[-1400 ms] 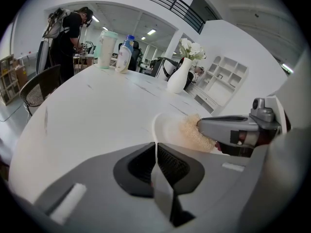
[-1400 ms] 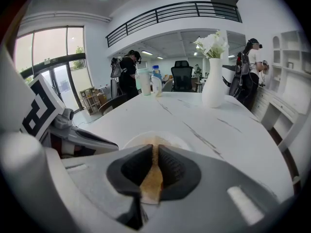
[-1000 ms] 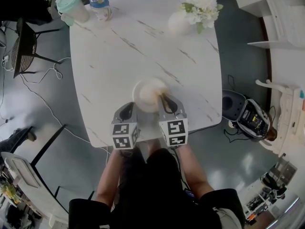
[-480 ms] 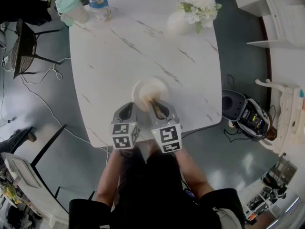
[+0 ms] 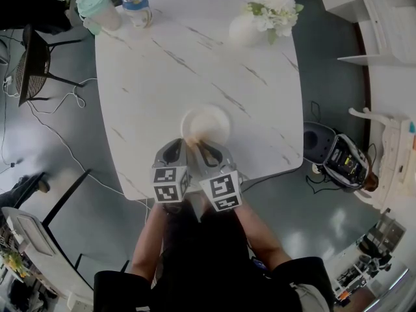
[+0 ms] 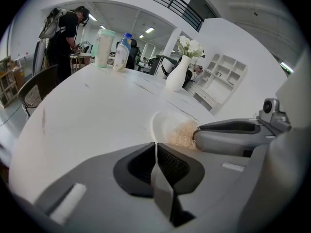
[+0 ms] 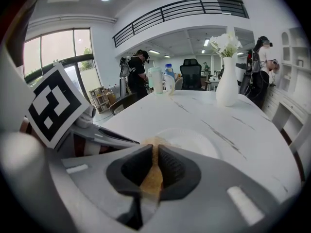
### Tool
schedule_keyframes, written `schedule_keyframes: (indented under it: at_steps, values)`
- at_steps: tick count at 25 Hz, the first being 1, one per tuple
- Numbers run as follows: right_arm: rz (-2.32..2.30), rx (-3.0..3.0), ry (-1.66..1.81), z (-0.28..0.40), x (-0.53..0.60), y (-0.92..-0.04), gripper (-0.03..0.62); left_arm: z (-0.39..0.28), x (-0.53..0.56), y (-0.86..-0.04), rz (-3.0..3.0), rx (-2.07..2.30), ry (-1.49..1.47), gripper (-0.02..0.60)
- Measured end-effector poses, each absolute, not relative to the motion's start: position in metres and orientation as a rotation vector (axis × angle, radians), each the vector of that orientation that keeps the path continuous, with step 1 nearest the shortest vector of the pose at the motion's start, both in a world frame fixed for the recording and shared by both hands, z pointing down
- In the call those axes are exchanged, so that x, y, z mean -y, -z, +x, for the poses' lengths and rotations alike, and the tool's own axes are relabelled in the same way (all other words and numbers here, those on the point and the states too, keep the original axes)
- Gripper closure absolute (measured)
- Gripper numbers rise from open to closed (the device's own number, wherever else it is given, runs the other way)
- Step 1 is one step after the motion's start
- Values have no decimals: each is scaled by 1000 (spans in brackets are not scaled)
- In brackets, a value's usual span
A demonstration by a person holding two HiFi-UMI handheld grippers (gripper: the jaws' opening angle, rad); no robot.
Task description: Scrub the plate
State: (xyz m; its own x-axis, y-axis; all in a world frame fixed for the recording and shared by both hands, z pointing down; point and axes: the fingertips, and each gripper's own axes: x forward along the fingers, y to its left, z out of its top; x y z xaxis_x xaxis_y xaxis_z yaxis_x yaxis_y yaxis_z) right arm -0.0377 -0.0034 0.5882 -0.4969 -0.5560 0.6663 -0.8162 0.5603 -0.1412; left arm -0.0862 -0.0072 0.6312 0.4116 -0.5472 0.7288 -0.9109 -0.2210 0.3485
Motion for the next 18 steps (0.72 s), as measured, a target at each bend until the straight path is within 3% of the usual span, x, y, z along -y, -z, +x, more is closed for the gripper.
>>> schedule_keyframes:
  at_steps: [18]
  values:
    - [1185, 2172, -592, -5, 12, -592, 554, -85, 8, -629, 1900, 1243, -596, 560]
